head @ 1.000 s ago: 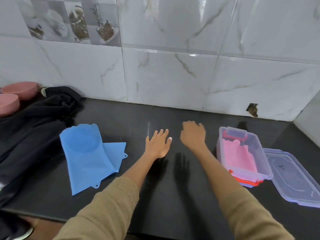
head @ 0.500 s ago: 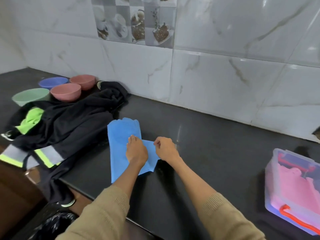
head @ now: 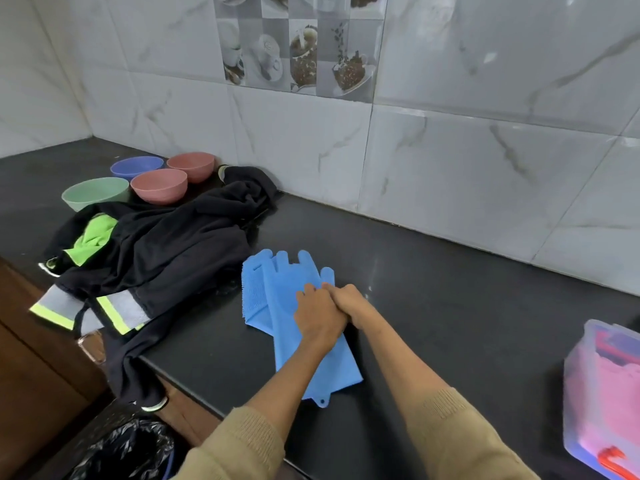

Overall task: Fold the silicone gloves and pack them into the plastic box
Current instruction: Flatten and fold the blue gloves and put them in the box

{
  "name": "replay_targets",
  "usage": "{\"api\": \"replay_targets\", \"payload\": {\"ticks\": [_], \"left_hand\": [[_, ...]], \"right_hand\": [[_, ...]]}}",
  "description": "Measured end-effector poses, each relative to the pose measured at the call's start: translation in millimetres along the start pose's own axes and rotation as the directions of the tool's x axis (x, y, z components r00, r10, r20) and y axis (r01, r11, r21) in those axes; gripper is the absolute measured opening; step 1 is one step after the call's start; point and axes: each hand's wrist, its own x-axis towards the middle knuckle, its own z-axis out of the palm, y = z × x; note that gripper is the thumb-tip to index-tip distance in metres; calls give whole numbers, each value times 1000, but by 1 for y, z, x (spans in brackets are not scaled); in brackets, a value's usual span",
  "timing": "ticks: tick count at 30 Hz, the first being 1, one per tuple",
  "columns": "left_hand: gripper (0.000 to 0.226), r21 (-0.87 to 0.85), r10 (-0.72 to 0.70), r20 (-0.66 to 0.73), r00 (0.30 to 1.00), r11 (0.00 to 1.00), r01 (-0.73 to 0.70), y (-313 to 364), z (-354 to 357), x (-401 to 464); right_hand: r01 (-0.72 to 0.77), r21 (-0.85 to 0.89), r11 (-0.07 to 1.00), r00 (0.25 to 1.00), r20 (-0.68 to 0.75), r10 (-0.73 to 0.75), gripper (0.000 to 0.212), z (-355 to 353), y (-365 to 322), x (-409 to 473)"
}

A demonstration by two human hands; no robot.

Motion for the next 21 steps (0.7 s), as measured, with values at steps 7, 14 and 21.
{"api": "replay_targets", "payload": {"ticks": [7, 14, 21], "left_hand": [[18, -109, 245, 170, 954, 967, -229, 30, 24, -13], [22, -172, 441, 233, 867, 896, -410, 48, 48, -21], [39, -157, 112, 116, 987, 983, -93, 70, 56, -29]], "right_hand": [[7, 89, 996, 971, -237, 15, 17, -44, 35, -1], [21, 129, 991, 905, -423, 36, 26, -88, 63, -13], [107, 256, 961, 933, -360, -8, 26, -124, 90, -42]]}}
